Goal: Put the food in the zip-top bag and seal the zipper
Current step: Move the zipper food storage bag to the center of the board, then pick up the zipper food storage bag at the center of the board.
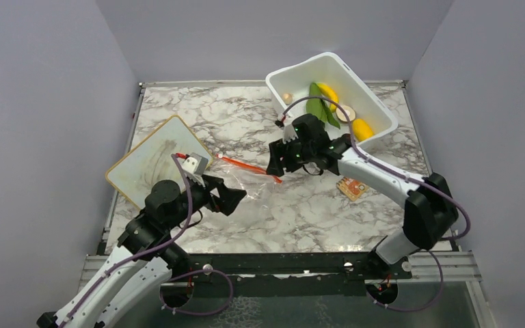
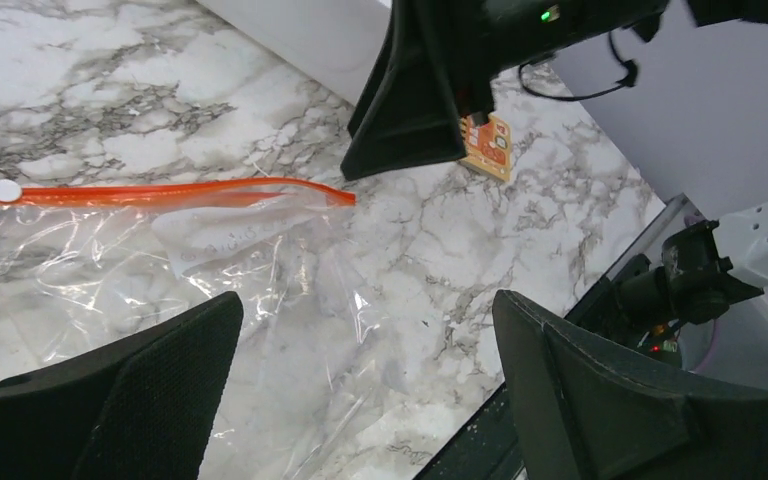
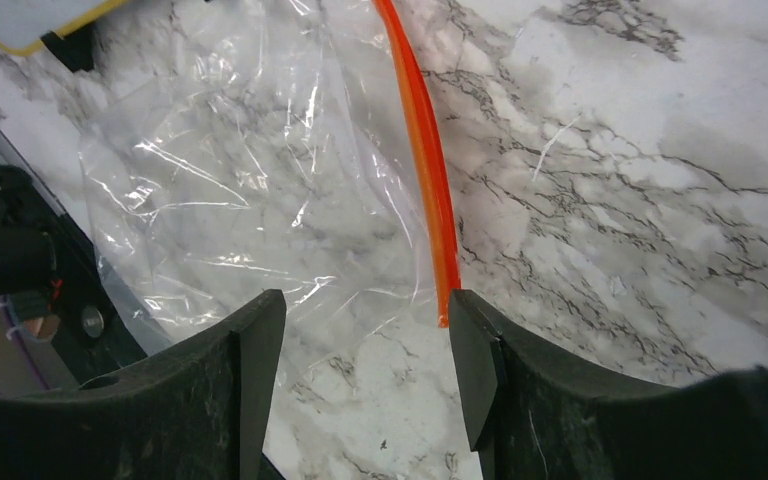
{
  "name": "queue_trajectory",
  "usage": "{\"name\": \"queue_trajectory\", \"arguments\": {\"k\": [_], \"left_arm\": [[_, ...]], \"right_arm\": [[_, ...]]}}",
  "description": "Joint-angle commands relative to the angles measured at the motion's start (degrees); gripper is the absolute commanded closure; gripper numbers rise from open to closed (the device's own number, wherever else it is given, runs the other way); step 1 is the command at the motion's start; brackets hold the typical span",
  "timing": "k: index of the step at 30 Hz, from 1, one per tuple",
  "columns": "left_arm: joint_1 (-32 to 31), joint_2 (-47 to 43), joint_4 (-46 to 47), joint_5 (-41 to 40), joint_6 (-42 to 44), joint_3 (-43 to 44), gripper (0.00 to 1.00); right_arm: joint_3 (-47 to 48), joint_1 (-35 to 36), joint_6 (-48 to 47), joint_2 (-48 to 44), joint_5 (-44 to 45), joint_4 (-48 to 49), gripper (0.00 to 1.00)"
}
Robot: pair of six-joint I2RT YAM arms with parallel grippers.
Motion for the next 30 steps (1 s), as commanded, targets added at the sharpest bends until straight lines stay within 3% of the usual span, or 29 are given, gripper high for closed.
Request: {"name": "queue_trajectory", "arguments": {"k": [1,9,14,21,27,30], "left_arm": [[-0.3,-4.61,-0.08,-6.17,1.55,-0.15,0.0],[-0.27,-9.17,-1.81,-12.68,0.73,-0.32,0.0],[-0.24,-10.73,-1.43,-12.91,0.36,-1.19,0.0],[-0.27,-10.57,-1.45,-13.61,0.07,-1.33,0.01],[-0.24,-8.57,-1.48,-13.69,-1.29,-1.67,0.07],[-0.31,-6.04,-1.6,-14.21,-3.34,-1.85,0.11]], "right_arm": [[5.03,0.35,-4.49,7.65,-6.57,0.56,0.39],[10.51,0.35,-9.0,16.8,-11.63,2.76,0.3],[14.97,0.35,-12.71,23.42,-14.41,-3.54,0.33],[11.45,0.35,-12.01,22.65,-11.27,0.18,0.51],[9.98,0.31,-11.59,18.78,-4.43,-1.3,0.89],[7.74,0.35,-11.1,13.97,-3.43,-0.9,0.99]]}}
